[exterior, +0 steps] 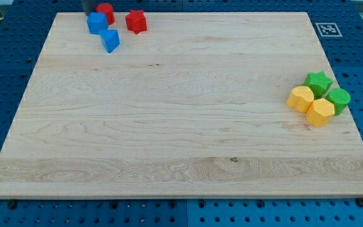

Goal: Slide the red circle to the red star

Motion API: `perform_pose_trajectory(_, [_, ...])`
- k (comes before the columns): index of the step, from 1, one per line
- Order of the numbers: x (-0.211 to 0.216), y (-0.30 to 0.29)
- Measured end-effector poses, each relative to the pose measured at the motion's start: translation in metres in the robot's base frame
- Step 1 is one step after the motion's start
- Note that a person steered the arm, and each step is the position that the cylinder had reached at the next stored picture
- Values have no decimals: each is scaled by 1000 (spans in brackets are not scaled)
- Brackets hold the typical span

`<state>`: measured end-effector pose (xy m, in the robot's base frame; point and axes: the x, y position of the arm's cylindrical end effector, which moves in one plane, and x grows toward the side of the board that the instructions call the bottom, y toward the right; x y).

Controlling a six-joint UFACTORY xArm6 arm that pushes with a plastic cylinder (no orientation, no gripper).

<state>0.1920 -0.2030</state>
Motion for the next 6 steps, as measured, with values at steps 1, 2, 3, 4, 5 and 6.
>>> perform_pose_trajectory(1, [24,3])
perform_pose_trajectory(2, [0,3])
perform_pose_trajectory(3, [-1,4])
perform_pose_trajectory(4, [-1,48])
perform_pose_trajectory(5, [8,82])
perform_pose_trajectory(6, [37,71])
